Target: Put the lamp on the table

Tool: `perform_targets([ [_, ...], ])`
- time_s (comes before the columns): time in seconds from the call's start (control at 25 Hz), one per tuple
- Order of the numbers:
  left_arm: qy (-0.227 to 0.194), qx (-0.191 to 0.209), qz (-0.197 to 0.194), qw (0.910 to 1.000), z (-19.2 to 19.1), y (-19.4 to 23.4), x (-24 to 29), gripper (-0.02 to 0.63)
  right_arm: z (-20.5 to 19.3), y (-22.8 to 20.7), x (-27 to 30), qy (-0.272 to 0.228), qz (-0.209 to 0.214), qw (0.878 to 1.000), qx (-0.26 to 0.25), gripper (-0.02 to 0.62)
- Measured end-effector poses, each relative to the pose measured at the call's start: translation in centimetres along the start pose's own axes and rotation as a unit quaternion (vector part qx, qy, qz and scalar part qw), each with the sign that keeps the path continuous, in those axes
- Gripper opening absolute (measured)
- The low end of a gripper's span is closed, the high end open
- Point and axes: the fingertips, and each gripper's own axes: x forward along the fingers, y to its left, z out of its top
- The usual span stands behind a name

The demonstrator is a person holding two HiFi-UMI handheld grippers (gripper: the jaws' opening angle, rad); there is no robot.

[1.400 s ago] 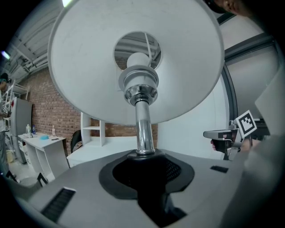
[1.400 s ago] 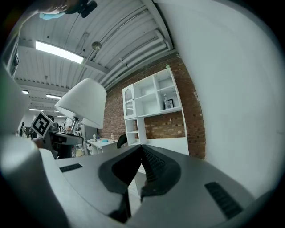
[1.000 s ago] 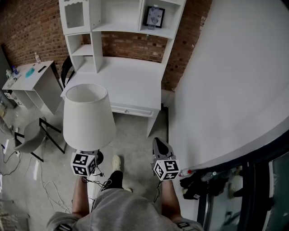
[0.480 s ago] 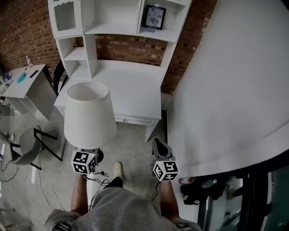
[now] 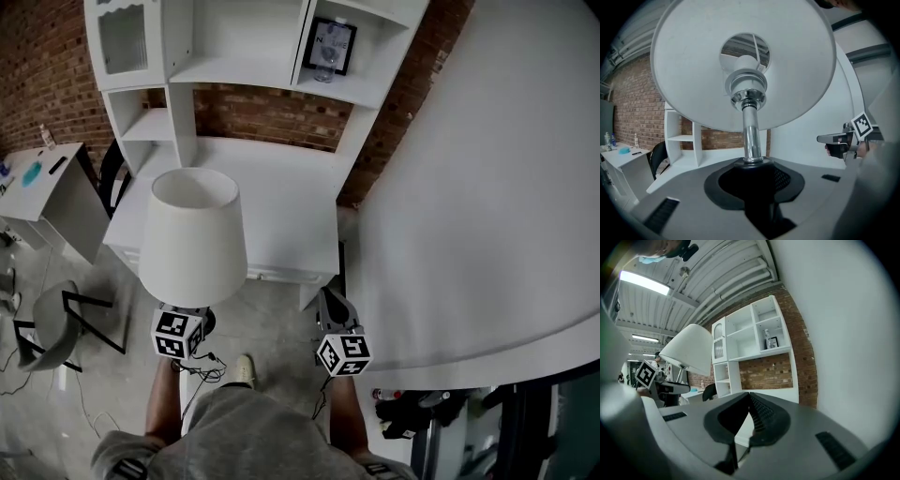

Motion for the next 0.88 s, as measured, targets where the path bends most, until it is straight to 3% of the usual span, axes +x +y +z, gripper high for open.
perform_targets([
  [0.44,-0.003,0.004,-0.012,0.9999,0.5,5.5,5.3,0.107,1.0,0.9,7.2,0.001,0.0,1.0,-0.018,0.023],
  [0.88,-0.018,0.004,-0.017,0.9997,2.2,7.5,10.4,0.107,1.1,-0.9,12.4,0.015,0.007,1.0,-0.017,0.023],
])
